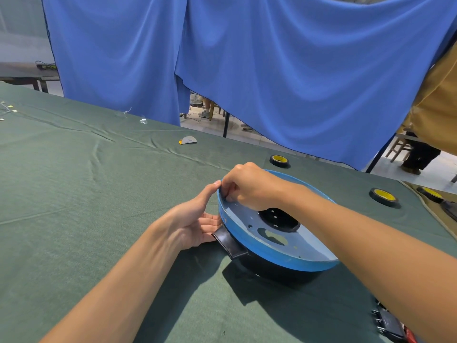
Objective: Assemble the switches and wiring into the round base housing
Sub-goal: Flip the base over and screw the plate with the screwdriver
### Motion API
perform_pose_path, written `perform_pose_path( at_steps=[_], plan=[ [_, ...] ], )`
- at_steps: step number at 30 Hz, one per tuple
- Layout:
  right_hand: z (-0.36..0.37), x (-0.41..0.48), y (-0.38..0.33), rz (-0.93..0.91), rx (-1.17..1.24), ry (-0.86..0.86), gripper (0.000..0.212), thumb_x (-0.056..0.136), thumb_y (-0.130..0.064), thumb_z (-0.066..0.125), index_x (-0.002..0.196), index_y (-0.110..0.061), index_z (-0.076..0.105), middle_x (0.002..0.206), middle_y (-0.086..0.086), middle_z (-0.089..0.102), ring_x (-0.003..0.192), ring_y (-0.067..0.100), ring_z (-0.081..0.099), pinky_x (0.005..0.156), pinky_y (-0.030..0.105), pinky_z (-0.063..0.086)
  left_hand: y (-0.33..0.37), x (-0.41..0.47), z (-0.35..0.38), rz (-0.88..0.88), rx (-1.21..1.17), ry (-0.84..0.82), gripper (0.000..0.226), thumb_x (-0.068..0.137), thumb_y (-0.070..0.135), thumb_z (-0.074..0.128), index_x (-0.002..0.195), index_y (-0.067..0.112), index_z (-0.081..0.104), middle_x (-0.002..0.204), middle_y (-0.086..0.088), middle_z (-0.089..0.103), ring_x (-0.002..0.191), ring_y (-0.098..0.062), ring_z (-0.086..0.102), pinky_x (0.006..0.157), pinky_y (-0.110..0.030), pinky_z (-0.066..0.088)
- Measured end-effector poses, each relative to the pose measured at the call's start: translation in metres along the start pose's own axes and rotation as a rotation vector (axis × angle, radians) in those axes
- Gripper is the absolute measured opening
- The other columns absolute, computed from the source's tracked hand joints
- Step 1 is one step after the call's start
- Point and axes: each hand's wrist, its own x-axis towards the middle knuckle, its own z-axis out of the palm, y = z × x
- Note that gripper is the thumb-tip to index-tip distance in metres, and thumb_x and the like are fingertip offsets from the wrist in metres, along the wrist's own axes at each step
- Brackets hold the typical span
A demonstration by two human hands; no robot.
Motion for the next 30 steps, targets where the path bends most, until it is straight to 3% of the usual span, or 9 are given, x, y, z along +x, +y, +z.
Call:
perform_pose_path(
  at_steps=[3, 6, 10, 13, 17, 21, 25, 28, 30],
  plan=[
    [-0.002, 0.002, -0.001, 0.011, 0.022, 0.001, 0.016, 0.085, -0.007, 0.064, 0.091, -0.018, 0.075, 0.088, -0.003, 0.072, 0.086, 0.015, 0.064, 0.083, 0.04, 0.055, 0.001, -0.001, 0.001, 0.003, 0.006, 0.009, 0.078, 0.046, 0.058, 0.08, 0.086, -0.006, 0.06, 0.084, -0.016, 0.058, 0.075, -0.023, 0.054, 0.063, -0.032, 0.055],
    [-0.003, 0.004, -0.002, 0.019, 0.018, 0.008, 0.009, 0.085, -0.014, 0.068, 0.089, -0.016, 0.076, 0.086, -0.001, 0.073, 0.086, 0.017, 0.065, 0.082, 0.04, 0.055, 0.001, -0.002, 0.001, -0.007, -0.01, 0.012, 0.074, 0.059, 0.058, 0.078, 0.089, -0.007, 0.06, 0.076, -0.016, 0.063, 0.061, -0.021, 0.06, 0.054, -0.03, 0.058],
    [-0.005, 0.005, -0.004, 0.023, -0.011, 0.005, 0.006, 0.085, -0.019, 0.07, 0.086, -0.017, 0.076, 0.079, -0.002, 0.071, 0.081, 0.019, 0.064, 0.074, 0.035, 0.056, 0.001, -0.001, 0.0, -0.011, -0.011, -0.01, 0.079, 0.054, 0.057, 0.078, 0.096, -0.008, 0.061, 0.097, -0.021, 0.063, 0.089, -0.028, 0.059, 0.086, -0.038, 0.056],
    [-0.008, 0.006, -0.007, 0.039, -0.026, -0.006, 0.007, 0.083, -0.02, 0.071, 0.077, -0.02, 0.073, 0.075, 0.0, 0.069, 0.077, 0.021, 0.063, 0.066, 0.033, 0.052, 0.001, -0.001, 0.0, -0.01, -0.017, -0.015, 0.08, 0.051, 0.057, 0.079, 0.096, -0.008, 0.062, 0.097, -0.021, 0.063, 0.093, -0.028, 0.056, 0.1, -0.042, 0.05],
    [-0.01, 0.007, -0.008, 0.062, -0.025, -0.028, 0.014, 0.083, -0.023, 0.072, 0.07, -0.024, 0.067, 0.075, 0.003, 0.069, 0.074, 0.022, 0.062, 0.061, 0.032, 0.05, 0.002, -0.002, 0.001, 0.0, -0.002, 0.0, 0.081, 0.053, 0.058, 0.079, 0.097, -0.009, 0.063, 0.094, -0.022, 0.067, 0.086, -0.03, 0.064, 0.083, -0.04, 0.058],
    [-0.006, 0.008, -0.006, 0.1, -0.03, -0.003, 0.032, 0.084, -0.03, 0.07, 0.054, -0.022, 0.059, 0.061, 0.002, 0.058, 0.063, 0.021, 0.052, 0.051, 0.028, 0.039, 0.002, -0.002, 0.001, 0.006, 0.007, 0.018, 0.074, 0.051, 0.057, 0.078, 0.085, -0.007, 0.064, 0.078, -0.019, 0.068, 0.064, -0.026, 0.067, 0.062, -0.036, 0.061],
    [-0.002, 0.006, -0.003, 0.121, -0.037, -0.017, 0.032, 0.089, -0.037, 0.062, 0.069, -0.013, 0.071, 0.07, 0.008, 0.066, 0.069, 0.022, 0.056, 0.057, 0.035, 0.045, 0.002, 0.0, 0.0, 0.009, 0.019, 0.008, 0.068, 0.051, 0.059, 0.078, 0.075, -0.003, 0.067, 0.073, -0.016, 0.065, 0.062, -0.022, 0.06, 0.059, -0.032, 0.059],
    [-0.004, 0.003, 0.001, 0.102, -0.004, -0.005, 0.026, 0.088, -0.038, 0.064, 0.076, -0.016, 0.07, 0.073, 0.001, 0.066, 0.07, 0.013, 0.055, 0.056, 0.029, 0.042, 0.001, -0.001, 0.0, 0.003, 0.04, -0.018, 0.065, 0.048, 0.062, 0.078, 0.06, -0.002, 0.072, 0.073, -0.015, 0.066, 0.059, -0.021, 0.062, 0.059, -0.032, 0.061],
    [-0.007, 0.0, 0.003, 0.07, 0.041, 0.009, 0.014, 0.086, -0.033, 0.07, 0.088, -0.02, 0.072, 0.084, -0.004, 0.069, 0.079, 0.01, 0.058, 0.061, 0.024, 0.043, 0.0, -0.001, 0.0, 0.009, 0.035, -0.02, 0.067, 0.057, 0.062, 0.077, 0.066, -0.004, 0.072, 0.08, -0.018, 0.068, 0.065, -0.025, 0.066, 0.064, -0.037, 0.062]
  ],
)
